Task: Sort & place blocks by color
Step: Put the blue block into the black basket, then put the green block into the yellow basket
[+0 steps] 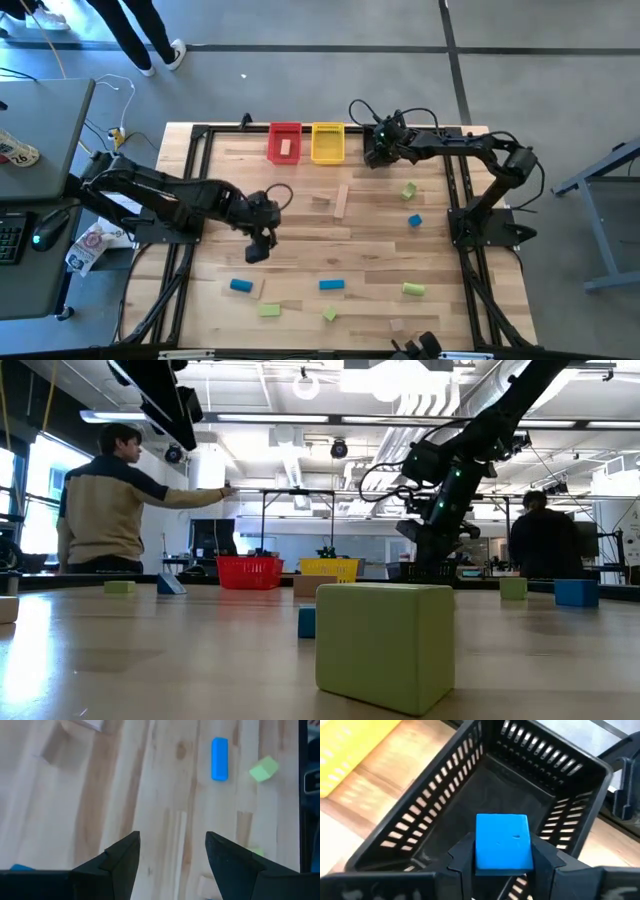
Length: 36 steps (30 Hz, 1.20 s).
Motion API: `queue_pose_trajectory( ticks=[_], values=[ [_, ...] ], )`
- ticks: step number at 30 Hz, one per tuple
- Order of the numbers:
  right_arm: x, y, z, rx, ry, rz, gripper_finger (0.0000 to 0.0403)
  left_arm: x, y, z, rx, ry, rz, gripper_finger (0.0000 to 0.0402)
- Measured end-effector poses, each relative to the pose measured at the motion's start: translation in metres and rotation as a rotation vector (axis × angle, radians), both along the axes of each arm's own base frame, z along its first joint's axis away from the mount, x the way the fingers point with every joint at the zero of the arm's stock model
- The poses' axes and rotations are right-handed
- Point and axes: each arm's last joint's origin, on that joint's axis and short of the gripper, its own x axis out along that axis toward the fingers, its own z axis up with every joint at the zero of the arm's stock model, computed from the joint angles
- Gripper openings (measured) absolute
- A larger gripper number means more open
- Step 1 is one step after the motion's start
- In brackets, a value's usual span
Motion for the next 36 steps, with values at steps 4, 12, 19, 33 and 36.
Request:
queue_pose_trajectory(
  ticks=[4,12,19,33,36],
  values=[
    [0.000,0.000,0.000,-0.002,0.006,0.025,0.0115,0.006,-0.013,-0.011,-0.007,0.044,-0.022,0.0211],
    [0.001,0.000,0.001,-0.016,0.010,0.017,0.0179,0.016,-0.046,-0.034,-0.028,0.121,-0.062,0.0211],
    [0.000,0.000,0.004,-0.026,-0.008,0.007,0.0241,0.015,-0.072,-0.050,-0.063,0.185,-0.029,0.0211],
    [-0.003,0.005,0.049,-0.095,-0.231,0.021,0.0249,0.011,-0.116,-0.064,-0.131,0.174,0.040,0.0211],
    [-0.003,0.006,0.052,-0.105,-0.250,0.027,0.0249,0.009,-0.125,-0.071,-0.119,0.182,0.039,0.0211]
  ],
)
